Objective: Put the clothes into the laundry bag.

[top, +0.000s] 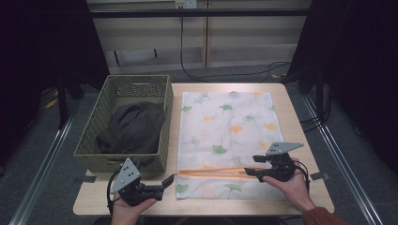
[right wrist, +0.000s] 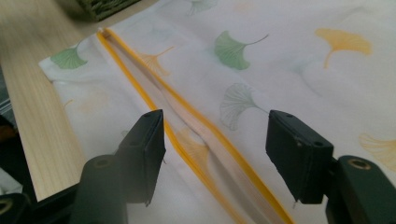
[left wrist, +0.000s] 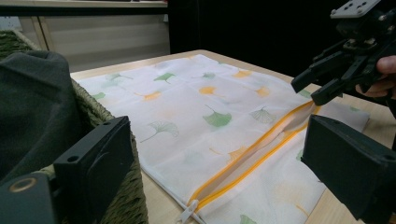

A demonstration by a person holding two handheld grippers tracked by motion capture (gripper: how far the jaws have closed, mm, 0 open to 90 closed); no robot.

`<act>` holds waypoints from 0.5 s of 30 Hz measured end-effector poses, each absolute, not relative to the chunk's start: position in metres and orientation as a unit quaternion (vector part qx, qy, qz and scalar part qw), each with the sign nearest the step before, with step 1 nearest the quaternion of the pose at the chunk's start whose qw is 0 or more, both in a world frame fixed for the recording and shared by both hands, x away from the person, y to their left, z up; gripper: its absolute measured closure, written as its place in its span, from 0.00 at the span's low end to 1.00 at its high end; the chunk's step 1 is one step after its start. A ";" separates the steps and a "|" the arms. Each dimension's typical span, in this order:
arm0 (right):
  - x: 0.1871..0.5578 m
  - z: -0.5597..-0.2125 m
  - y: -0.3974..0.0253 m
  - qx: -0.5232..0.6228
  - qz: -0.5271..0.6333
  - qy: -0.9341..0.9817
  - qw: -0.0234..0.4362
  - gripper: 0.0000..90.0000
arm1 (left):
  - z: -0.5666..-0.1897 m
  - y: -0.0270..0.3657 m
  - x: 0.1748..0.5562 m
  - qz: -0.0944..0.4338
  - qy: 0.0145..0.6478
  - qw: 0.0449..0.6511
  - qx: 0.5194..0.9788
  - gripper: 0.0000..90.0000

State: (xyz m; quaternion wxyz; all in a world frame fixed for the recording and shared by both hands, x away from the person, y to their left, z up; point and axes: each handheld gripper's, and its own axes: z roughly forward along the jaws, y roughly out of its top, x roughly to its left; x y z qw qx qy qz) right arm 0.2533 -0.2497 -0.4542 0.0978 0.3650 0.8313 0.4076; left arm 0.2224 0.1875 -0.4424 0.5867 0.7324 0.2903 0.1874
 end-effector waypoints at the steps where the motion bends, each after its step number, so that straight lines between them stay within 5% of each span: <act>1: 0.260 -0.456 -0.244 0.361 0.395 0.840 0.087 0.43 | -0.442 0.187 0.222 0.188 0.290 0.586 0.733 0.09; 15: 0.296 -0.472 -0.218 0.319 0.318 0.891 0.066 0.49 | -0.442 0.189 0.222 0.189 0.283 0.576 0.744 0.09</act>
